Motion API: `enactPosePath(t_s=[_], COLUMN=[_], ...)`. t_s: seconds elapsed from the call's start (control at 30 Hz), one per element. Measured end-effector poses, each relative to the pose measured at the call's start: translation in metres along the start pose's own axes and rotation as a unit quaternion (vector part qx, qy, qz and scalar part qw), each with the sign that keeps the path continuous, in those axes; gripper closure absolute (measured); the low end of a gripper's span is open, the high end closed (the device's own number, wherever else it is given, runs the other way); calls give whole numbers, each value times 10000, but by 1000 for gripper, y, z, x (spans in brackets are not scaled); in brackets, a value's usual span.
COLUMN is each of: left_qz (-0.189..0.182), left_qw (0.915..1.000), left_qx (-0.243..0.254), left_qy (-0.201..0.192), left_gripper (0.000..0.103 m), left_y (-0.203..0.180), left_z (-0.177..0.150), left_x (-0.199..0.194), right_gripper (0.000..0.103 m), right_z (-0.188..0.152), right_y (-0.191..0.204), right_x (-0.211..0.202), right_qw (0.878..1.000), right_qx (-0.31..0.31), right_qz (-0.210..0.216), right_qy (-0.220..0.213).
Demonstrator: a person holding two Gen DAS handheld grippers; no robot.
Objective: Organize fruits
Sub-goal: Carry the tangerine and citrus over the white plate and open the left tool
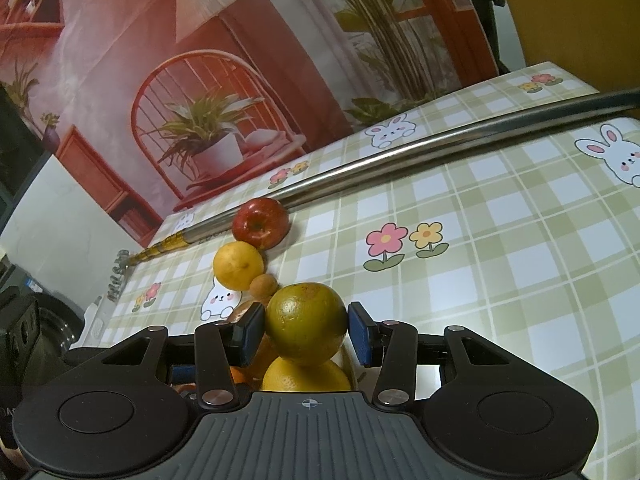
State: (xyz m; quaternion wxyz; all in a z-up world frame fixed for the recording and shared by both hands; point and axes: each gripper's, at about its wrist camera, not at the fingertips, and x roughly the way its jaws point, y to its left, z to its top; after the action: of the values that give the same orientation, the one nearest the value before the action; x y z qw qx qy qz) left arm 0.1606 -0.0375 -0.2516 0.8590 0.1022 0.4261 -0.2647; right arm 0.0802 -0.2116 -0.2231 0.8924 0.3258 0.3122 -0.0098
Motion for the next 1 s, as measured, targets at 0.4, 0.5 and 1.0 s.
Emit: enactPosePath(t_s=[0.4,0.5,1.0], left_qz=[184,266,1048], left_qw=[9976,9945,9790], left_qx=[-530,-843,-1488], left_qy=[-417,-567,-916], left_gripper=[67,65,62], left_y=[12,17,47], left_z=[-2,-7,-26], left_x=[-35,-51,-103], right_gripper=[61,61,61], right_z=[2,0,-25], right_y=[19,25,71], right_x=[-11,-9,18], right_qw=[9994,9991,9896], right_qx=[-324,-409,-1098], right_qz=[36,139,398], right_qy=[-88,-4,839])
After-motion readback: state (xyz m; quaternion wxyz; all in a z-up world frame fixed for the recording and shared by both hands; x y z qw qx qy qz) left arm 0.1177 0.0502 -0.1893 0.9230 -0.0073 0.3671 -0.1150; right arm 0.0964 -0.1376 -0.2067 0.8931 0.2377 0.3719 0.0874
